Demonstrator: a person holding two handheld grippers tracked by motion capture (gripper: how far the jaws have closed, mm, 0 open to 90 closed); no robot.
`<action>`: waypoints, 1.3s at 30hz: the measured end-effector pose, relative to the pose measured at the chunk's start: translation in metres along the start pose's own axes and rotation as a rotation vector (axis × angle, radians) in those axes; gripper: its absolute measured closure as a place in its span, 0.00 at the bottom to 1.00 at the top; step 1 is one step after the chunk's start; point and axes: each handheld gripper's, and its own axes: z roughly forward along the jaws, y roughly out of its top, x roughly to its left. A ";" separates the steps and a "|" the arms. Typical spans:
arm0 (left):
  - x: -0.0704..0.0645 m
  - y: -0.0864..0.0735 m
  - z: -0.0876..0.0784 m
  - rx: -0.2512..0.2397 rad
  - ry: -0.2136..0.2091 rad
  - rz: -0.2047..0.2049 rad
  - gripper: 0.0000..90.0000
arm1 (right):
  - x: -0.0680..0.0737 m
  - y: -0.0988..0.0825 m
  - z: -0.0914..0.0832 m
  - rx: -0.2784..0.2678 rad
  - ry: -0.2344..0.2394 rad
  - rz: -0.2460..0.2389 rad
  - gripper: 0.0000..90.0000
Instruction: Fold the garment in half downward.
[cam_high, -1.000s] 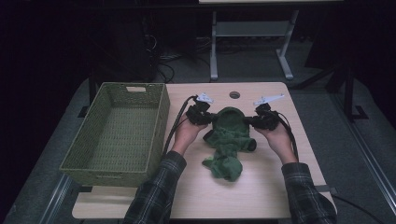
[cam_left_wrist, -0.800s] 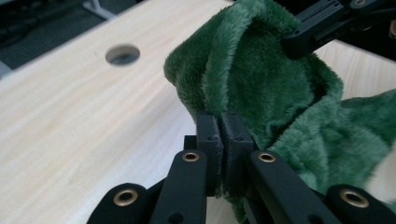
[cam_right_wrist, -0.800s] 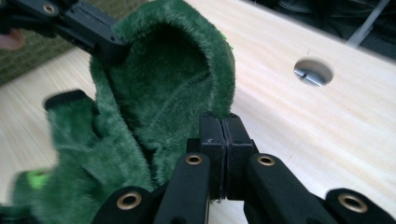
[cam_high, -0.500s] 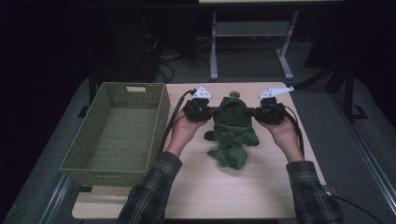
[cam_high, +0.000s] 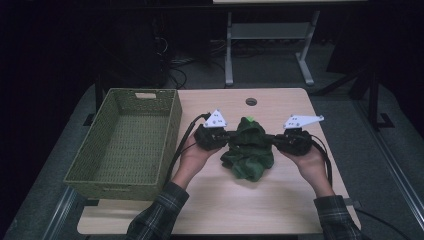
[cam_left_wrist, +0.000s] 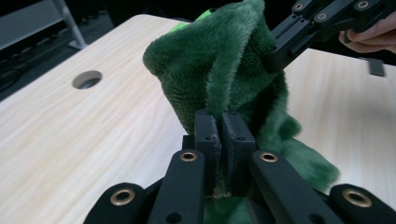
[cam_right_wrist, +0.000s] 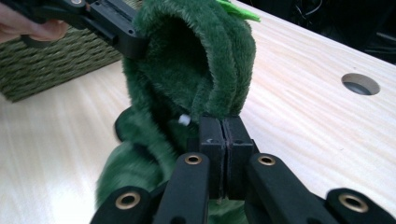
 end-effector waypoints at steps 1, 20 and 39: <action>-0.003 -0.003 0.000 0.000 -0.004 -0.002 0.96 | 0.002 -0.004 -0.001 0.004 0.005 -0.002 0.98; -0.041 -0.051 0.006 0.097 -0.129 0.027 0.96 | 0.032 -0.054 -0.008 0.091 0.092 0.019 0.98; -0.048 -0.079 0.031 0.254 -0.174 0.060 0.97 | 0.038 -0.080 0.010 0.244 0.113 0.003 0.97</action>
